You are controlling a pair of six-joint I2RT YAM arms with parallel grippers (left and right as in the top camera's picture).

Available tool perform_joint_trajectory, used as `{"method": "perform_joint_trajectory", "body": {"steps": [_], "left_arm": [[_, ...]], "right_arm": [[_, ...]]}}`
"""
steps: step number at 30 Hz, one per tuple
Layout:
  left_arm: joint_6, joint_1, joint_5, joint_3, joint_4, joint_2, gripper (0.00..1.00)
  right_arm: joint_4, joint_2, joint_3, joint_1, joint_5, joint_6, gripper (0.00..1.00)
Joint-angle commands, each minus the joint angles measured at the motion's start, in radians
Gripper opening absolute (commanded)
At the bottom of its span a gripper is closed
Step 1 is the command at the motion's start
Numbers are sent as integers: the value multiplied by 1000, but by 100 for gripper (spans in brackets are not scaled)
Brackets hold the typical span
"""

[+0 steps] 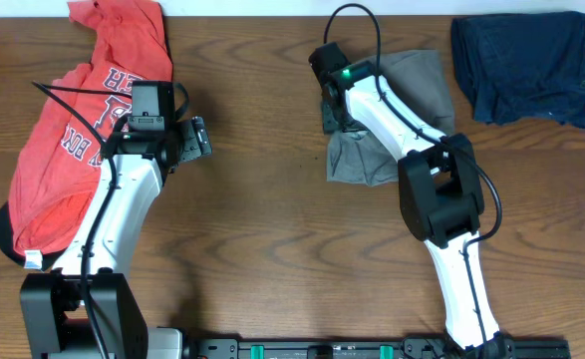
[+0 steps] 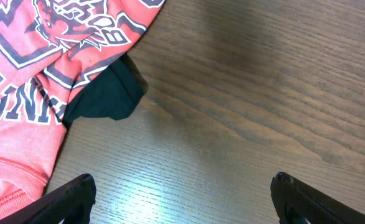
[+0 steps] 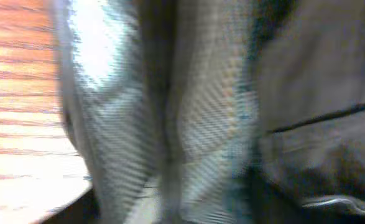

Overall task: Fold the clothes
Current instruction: 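Grasp the folded grey shorts with the right gripper and lift them, then carry the shorts right and place them on the navy garment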

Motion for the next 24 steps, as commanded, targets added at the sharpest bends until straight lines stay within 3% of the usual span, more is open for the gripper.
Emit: {"method": "perform_joint_trajectory", "body": {"steps": [1, 3, 5, 14, 24], "left_arm": [[5, 4, -1, 2, -5, -3, 92], [5, 4, -1, 2, -5, -3, 92], [5, 4, -1, 2, -5, -3, 92], [5, 4, -1, 2, -5, -3, 92], [5, 4, -1, 2, -5, -3, 92]], "right_arm": [[-13, 25, -5, -13, 21, 16, 24], [-22, 25, -4, -20, 21, 16, 8], [-36, 23, 1, -31, 21, 15, 1], [-185, -13, 150, -95, 6, -48, 1], [-353, -225, 403, -169, -34, -218, 1]]}}
